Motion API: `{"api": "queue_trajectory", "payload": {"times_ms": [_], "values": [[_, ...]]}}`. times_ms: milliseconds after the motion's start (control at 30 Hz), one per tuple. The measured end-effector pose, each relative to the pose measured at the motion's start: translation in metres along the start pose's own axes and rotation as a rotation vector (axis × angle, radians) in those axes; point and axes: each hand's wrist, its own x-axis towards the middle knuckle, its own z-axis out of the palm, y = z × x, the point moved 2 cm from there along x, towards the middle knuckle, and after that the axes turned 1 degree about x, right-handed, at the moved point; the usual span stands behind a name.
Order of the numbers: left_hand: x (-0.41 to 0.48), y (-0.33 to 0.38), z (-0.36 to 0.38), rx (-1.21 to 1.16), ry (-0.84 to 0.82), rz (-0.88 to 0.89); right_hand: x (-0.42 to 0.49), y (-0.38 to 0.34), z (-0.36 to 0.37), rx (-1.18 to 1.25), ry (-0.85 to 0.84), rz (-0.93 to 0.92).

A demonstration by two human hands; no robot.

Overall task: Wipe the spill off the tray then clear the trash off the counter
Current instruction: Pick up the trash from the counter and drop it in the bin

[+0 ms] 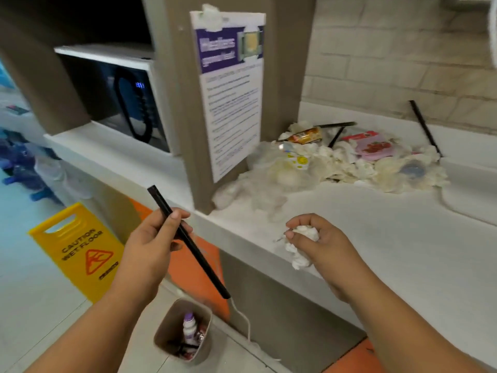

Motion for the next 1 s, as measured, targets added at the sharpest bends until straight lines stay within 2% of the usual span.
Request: {"api": "queue_trajectory", "payload": {"times_ms": [133,333,600,1000], "values": [[0.006,-0.041,-0.073,0.156,0.047,-0.073,0.008,0.027,0.087,0.012,-0.095,0.111],[0.013,-0.101,-0.134,0.251,0.053,-0.273,0.023,0.098,0.181,0.133,-0.112,0.398],[0.021,-0.211,-0.154,0.239,0.162,-0.527,0.059,0.221,0.249,0.133,-0.149,0.757],[0.028,-0.379,-0.158,0.187,0.273,-0.799,0.11,0.414,0.327,0.155,-0.132,1.079]]}}
